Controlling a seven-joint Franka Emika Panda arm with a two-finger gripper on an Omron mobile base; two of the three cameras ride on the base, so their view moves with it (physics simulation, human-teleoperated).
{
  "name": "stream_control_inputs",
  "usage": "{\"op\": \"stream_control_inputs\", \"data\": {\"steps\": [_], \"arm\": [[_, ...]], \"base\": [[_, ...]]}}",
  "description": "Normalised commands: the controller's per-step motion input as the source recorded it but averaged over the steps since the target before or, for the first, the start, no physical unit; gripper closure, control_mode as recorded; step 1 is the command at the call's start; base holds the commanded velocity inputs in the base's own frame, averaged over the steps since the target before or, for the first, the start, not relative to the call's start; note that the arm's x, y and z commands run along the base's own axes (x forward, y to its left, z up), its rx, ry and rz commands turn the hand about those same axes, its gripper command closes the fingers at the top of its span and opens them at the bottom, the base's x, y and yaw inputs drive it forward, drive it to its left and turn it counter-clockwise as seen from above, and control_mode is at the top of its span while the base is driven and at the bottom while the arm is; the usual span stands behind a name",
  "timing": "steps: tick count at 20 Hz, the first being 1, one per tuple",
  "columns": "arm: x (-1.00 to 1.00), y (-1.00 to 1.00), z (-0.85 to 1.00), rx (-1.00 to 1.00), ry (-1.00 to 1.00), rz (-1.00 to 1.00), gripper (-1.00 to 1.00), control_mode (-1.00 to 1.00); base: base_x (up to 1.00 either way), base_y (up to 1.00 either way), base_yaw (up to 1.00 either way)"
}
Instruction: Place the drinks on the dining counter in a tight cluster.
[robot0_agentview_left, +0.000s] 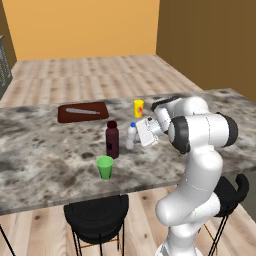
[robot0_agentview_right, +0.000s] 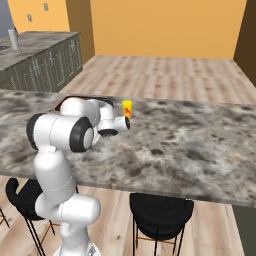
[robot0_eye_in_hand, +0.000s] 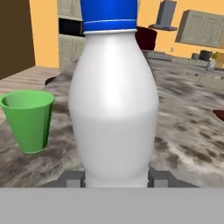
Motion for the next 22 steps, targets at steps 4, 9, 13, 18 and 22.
{"op": "stream_control_inputs", "data": {"steps": [4,9,13,18,22], "arm": [[0.14,0.00,-0.05,-0.03,-0.01,0.00,1.00,-1.00],[0.12,0.00,-0.03,-0.02,0.00,0.00,1.00,-1.00],[0.07,0.00,-0.03,0.00,0.00,0.00,1.00,-1.00],[0.03,0.00,-0.11,0.00,0.00,0.00,1.00,-1.00],[0.03,0.00,-0.13,0.00,0.00,0.00,1.00,-1.00]], "base": [[0.00,0.00,0.00],[0.00,0.00,0.00],[0.00,0.00,0.00],[0.00,0.00,0.00],[0.00,0.00,0.00]]}}
